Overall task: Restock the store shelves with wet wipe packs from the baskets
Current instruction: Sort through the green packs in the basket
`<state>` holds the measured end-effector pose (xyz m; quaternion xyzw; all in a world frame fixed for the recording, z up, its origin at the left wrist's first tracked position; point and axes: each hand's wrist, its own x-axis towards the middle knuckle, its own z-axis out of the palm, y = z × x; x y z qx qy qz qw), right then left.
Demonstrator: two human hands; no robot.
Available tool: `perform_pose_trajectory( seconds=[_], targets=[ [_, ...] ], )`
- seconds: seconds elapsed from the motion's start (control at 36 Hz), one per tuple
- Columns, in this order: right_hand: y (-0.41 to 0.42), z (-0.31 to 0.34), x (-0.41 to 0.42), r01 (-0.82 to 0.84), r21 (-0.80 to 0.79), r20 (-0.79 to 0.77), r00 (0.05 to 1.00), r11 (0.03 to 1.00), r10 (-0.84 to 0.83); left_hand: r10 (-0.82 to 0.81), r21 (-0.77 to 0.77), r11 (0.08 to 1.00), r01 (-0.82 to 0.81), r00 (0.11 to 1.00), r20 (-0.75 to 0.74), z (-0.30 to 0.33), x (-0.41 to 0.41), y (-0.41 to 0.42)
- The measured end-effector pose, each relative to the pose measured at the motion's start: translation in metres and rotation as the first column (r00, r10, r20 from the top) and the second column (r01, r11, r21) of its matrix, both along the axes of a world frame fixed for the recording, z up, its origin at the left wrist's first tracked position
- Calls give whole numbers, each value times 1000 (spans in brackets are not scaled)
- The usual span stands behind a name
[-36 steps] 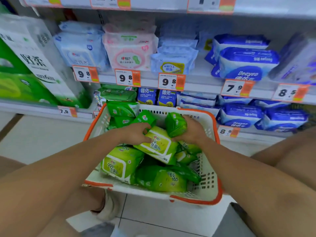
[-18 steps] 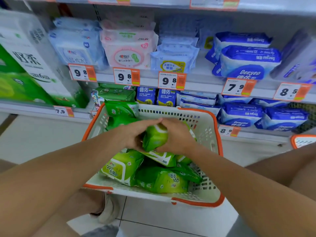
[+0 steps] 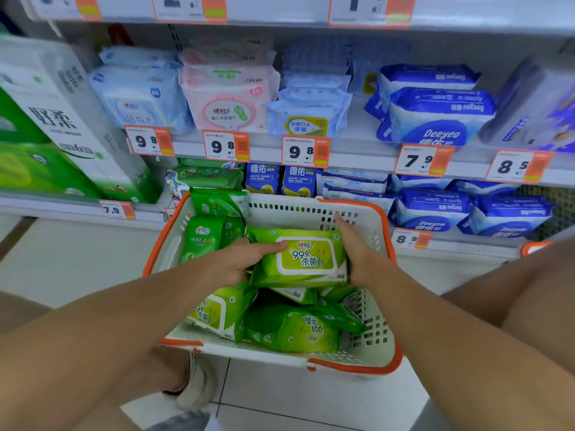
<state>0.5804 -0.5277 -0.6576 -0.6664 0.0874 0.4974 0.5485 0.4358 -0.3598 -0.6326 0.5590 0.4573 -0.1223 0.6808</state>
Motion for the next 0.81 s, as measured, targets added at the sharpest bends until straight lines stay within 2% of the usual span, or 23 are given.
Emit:
perform_pose_trajectory(
  seconds=[0.03,0.11,0.19,0.28,0.39,0.47,0.58,0.64,0.72,0.81],
  targets=[
    [-4,2,-4,-65,43,-68,995,997,68,14,4,1000,-14,1000,19,2,1,-1],
    [-2,18,-12,-208,78,-27,977,975,211,-6,83,997,3,999,38,25,6,-3],
    [12,59,-2,-144,259,62,989,955,133,-140,228,969,90,966,216,76,14,5],
    [24,131,16,-182,426,279,958,886,63,-268,367,924,103,861,432,143,17,27],
    [32,232,25,-373,441,643,766,817,3,-329,532,844,-63,724,607,224,17,42],
    [37,285,29,-434,437,778,623,788,-88,-387,591,792,-154,622,680,259,23,46],
    [37,331,42,-453,443,860,458,774,-224,-441,611,757,-233,509,740,287,47,48],
    [34,347,57,-445,440,880,384,780,-278,-487,650,721,-241,491,722,304,66,47],
    [30,360,88,-387,490,860,359,781,-362,-532,697,668,-262,486,693,325,110,51],
    [27,361,121,-311,509,849,339,803,-406,-525,715,643,-276,520,673,339,158,51]
  ],
)
